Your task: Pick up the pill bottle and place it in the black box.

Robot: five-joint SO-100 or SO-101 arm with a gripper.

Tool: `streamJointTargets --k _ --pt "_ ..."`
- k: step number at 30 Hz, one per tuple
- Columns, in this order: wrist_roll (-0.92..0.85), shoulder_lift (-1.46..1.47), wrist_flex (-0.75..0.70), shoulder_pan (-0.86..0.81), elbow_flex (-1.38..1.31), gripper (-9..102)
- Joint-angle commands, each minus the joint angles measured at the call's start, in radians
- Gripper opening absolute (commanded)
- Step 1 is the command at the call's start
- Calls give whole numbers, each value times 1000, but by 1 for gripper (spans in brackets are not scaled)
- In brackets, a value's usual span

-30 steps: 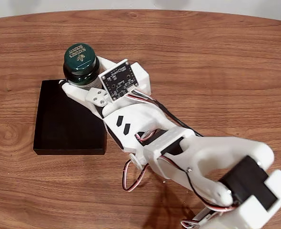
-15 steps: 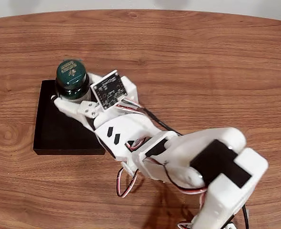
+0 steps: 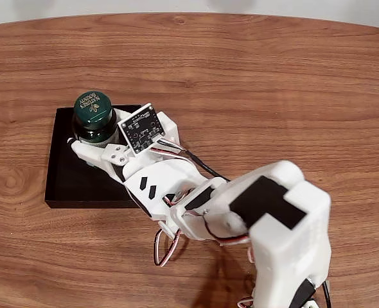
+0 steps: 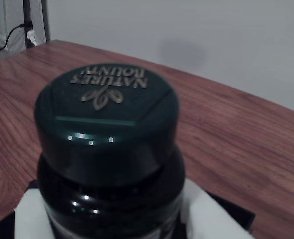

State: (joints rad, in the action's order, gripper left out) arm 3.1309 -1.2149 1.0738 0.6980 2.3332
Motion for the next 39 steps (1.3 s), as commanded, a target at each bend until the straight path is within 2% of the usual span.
streamJointTargets --k 1,18,24,39 --pt "-12 -3 55 -8 -94 17" --pt "-8 167 74 -11 -190 23" --pt "-12 212 89 -8 -206 29" --pt "-9 189 84 -35 -170 36"
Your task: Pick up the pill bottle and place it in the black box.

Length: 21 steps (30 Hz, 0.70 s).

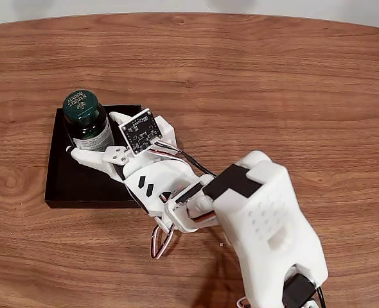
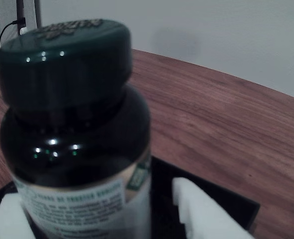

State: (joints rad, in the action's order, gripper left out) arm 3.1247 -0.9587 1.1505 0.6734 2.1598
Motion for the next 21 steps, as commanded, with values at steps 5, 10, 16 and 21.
streamJointTargets --k 5,10,16,21 --pt "5 -135 -28 -21 55 36" --pt "25 -206 -81 -55 97 36" --pt "43 -295 -158 -92 161 36" --pt "41 -380 -190 -100 239 35"
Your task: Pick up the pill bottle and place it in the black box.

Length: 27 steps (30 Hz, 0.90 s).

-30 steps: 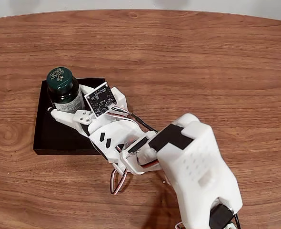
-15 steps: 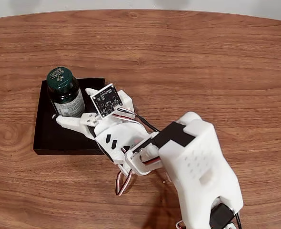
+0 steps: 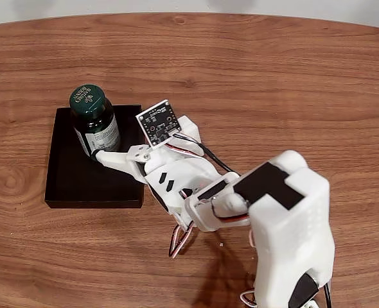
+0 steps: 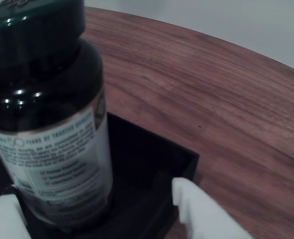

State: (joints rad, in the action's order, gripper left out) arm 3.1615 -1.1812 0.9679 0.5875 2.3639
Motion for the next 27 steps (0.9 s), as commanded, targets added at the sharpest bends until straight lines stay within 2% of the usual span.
streamJointTargets --k 1,17,27 --pt "5 -176 -11 -14 52 35" --pt "2 -480 -67 2 334 33" --pt "8 -747 -334 -133 413 31"
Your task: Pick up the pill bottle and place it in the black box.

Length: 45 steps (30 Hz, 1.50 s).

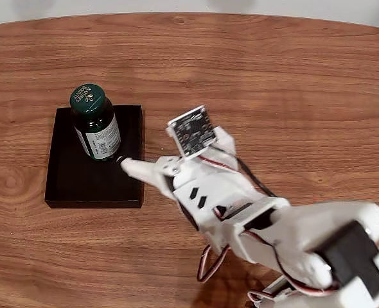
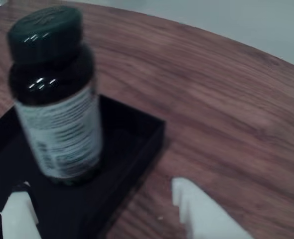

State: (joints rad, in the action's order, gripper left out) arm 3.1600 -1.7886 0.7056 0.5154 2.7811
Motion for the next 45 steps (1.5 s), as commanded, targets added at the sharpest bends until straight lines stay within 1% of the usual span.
streamJointTargets --k 1,4,9,15,19,22,28,33,36,40,45 --pt "8 -163 -98 -84 -2 31" --pt "9 -232 -166 -147 25 30" --pt "44 -336 -175 -222 120 28" --pt "51 -482 -216 -258 224 26" --pt "25 -541 -304 -285 229 24" --pt "9 -572 -371 -304 229 19" --pt "-44 -649 -618 -348 230 8" --pt "-86 -713 -861 -385 232 2" --pt "-78 -750 -996 -402 233 0" --pt "-101 -816 -1124 -420 235 0" --pt "-112 -962 -1370 -434 241 0"
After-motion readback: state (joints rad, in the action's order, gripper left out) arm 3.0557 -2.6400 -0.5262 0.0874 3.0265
